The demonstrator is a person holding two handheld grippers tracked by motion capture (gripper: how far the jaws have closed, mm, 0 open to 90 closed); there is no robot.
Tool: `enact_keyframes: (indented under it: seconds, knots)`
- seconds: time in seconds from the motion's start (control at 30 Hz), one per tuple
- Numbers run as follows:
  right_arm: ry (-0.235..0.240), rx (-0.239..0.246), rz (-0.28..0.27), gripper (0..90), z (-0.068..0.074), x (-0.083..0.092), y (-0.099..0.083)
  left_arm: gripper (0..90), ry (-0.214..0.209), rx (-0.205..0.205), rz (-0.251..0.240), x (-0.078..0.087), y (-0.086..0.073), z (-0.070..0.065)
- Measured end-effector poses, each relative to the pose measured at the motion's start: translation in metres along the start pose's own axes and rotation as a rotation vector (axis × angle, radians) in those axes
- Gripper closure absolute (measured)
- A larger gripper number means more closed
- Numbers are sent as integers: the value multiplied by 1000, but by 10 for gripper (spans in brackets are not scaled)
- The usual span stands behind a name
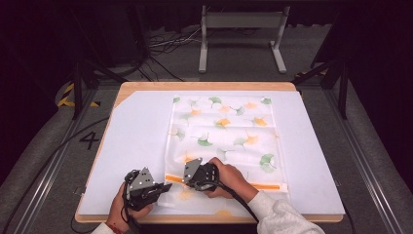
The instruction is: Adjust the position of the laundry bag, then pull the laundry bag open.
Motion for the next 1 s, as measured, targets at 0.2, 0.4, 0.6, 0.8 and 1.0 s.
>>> enact_keyframes:
  seconds: [0.2,0.4,0.6,0.8,1.0]
  knots:
    - [7,-10,3,851,-3,3,-6,885,-16,-2,-4,-2,1,1]
    - [10,-21,-3,851,-2,7,-12,884,-18,-4,-5,-1,1,0]
    - [5,-14,-7,851,-2,7,-13,885,-19,-1,-3,-1,0,0]
    - [7,-15,-8,851,-2,8,-13,885,-17,-8,-3,-1,0,0]
    - [2,-16,-4,851,-2,10,-18,885,-15,-11,-4,-1,0,-1]
Point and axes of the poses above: each handheld gripper's, and its own axes: x roughly backward along the jaws, y roughly out of its top, z roughly to its left, the point moved 4 cm from there along -x, roughly forward along the jaws, and after that the axes turned 5 degrees about y, right-handed, at the moved point
